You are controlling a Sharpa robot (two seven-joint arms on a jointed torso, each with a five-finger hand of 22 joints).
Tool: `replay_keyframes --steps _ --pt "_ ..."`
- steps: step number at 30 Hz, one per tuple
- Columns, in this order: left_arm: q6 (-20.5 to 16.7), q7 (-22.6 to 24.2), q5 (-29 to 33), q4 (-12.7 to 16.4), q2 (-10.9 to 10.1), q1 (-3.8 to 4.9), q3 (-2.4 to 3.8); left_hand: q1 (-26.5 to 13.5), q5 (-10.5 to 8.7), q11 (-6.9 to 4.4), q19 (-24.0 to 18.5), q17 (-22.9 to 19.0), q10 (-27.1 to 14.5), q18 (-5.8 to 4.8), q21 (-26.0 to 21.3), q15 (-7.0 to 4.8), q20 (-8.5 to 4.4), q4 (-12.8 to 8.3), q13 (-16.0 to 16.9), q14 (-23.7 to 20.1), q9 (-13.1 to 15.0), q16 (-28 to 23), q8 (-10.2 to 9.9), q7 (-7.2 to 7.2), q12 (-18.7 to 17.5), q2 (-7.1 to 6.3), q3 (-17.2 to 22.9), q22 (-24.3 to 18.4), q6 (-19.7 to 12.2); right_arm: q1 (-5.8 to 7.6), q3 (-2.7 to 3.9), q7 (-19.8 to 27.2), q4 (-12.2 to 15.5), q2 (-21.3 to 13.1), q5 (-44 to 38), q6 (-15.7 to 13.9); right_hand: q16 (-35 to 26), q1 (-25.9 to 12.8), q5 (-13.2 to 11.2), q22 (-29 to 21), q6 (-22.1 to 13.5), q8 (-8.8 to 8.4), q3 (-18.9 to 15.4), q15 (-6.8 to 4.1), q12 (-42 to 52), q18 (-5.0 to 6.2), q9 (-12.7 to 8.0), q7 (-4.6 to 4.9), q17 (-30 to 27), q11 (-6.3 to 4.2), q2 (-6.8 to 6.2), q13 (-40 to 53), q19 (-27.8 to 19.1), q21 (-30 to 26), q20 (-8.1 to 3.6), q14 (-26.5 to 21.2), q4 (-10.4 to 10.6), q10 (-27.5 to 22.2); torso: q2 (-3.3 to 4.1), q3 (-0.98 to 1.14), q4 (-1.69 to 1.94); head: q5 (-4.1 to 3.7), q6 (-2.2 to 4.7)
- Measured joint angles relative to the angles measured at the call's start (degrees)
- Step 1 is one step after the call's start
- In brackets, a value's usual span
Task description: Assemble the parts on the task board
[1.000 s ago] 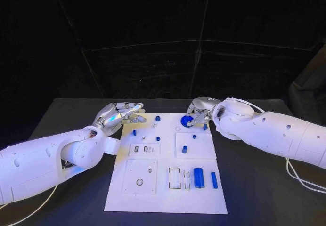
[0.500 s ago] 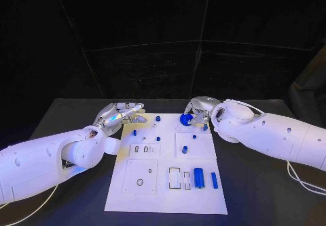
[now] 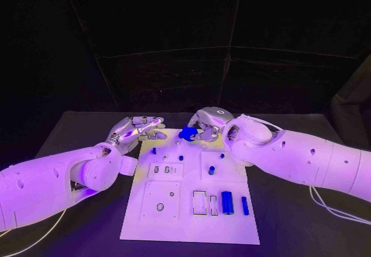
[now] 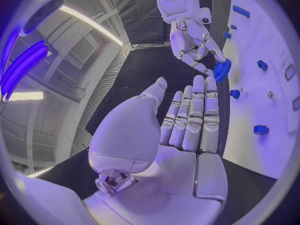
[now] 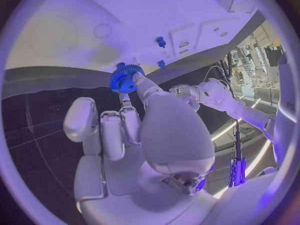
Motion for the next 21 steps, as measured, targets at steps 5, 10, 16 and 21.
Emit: replay_keyframes --steps 5,10,16,21 --pt "0.0 0.0 0.0 -0.13 0.23 0.0 0.0 0.0 0.0 0.0 0.0 0.0 0.0 0.0 0.0 0.0 0.0 -0.23 0.0 0.0 0.0 0.0 0.0 0.0 0.0 0.0 0.23 -0.05 0.0 0.0 -0.01 -0.23 -2.61 3.59 -0.59 0.4 0.0 -0.82 0.0 0.05 0.35 -0.21 0.08 0.01 0.0 0.0 0.0 -0.01 0.0 0.0 -0.4 0.0 0.0 0.0 0.0 0.0 0.08 0.0 0.05 -0.01 0.03 0.05 -0.14" --pt "0.0 0.0 0.0 -0.17 0.35 0.0 0.0 0.0 0.0 0.0 0.0 -0.01 0.0 0.0 0.0 0.0 0.0 -0.23 0.0 0.0 0.0 0.0 0.0 0.0 0.0 0.0 0.23 -0.05 0.0 -0.1 -0.16 -0.67 -4.76 6.23 -1.35 1.28 0.0 -0.91 0.0 0.57 0.49 -0.52 0.35 0.01 0.0 0.0 0.0 0.01 0.0 0.0 -0.31 0.0 0.0 0.28 0.0 0.0 0.29 0.0 0.1 -0.03 0.05 0.24 -0.33" --pt "0.0 0.0 0.01 -0.44 0.68 0.0 0.0 0.0 0.0 0.0 0.0 -0.01 0.0 0.0 0.0 0.0 0.0 -0.23 0.01 0.0 0.0 0.0 0.0 0.0 0.0 0.0 0.23 -0.04 0.0 -0.3 -0.38 -1.6 -6.03 8.11 -2.79 2.41 0.0 -1.37 0.22 1.09 0.59 -0.7 0.51 0.02 -0.01 0.01 0.0 0.07 -0.01 0.01 -0.44 -0.01 0.22 0.34 0.22 0.01 0.22 0.0 0.1 0.03 0.03 0.37 -0.47" --pt "0.0 0.0 0.01 -0.51 0.83 0.0 0.0 0.22 0.0 0.0 0.0 0.05 0.0 0.0 0.0 0.0 0.0 -0.23 0.01 0.0 0.0 0.0 0.0 0.0 0.0 0.22 0.23 -0.04 0.0 -0.34 -0.5 -2.4 -6.63 8.93 -3.82 3.72 0.0 -1.68 0.34 1.09 0.71 -0.86 0.51 0.02 -0.01 0.01 0.01 0.14 -0.01 0.23 -0.75 -0.01 0.22 0.34 0.22 0.0 0.22 -0.23 0.09 0.07 -0.06 0.37 -0.47"
